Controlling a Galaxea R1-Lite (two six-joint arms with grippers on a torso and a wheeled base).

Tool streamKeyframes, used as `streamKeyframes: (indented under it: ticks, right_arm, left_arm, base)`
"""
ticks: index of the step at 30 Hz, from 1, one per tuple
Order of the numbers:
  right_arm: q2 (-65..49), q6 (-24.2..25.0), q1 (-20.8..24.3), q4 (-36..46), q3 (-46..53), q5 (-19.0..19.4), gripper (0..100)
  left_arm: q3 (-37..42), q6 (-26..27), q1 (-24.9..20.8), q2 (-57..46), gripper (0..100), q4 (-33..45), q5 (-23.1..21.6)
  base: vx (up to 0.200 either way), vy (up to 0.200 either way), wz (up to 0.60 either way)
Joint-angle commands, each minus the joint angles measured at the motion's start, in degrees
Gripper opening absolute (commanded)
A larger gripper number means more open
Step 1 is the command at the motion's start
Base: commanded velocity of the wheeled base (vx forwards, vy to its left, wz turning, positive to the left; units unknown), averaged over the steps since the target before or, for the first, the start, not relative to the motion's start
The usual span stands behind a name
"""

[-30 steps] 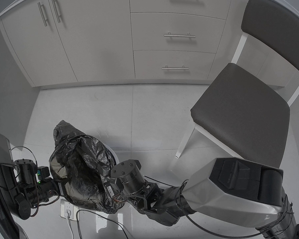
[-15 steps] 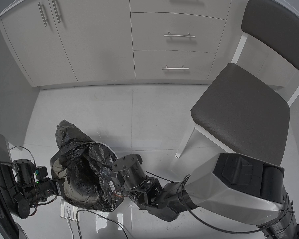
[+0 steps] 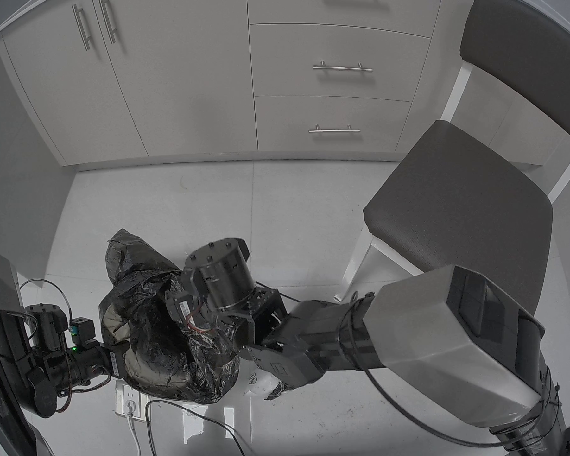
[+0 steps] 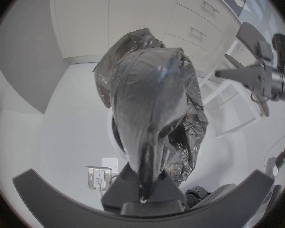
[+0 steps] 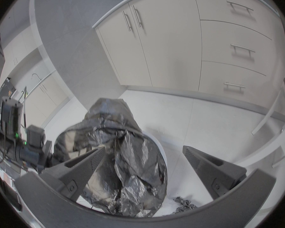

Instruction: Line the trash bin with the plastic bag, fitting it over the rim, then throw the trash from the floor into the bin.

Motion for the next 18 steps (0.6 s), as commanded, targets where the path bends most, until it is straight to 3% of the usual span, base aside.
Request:
streamKeyframes:
  ticks: [1, 18]
  right_arm:
    - [3.95, -0.69, -0.03, 5.84, -10.26, 0.18, 100]
    - [7.91, -0.69, -0.03, 9.0, -13.41, 0.27, 100]
  left_arm:
    - [1.01, 3.42, 0.21, 0.03, 0, -0.02, -4.8]
    - [1.01, 4.22, 0.3, -0.49, 0, -0.11, -7.96]
  base:
    - [0.0, 0.0, 0.0]
    - [0.0, 0.0, 0.0]
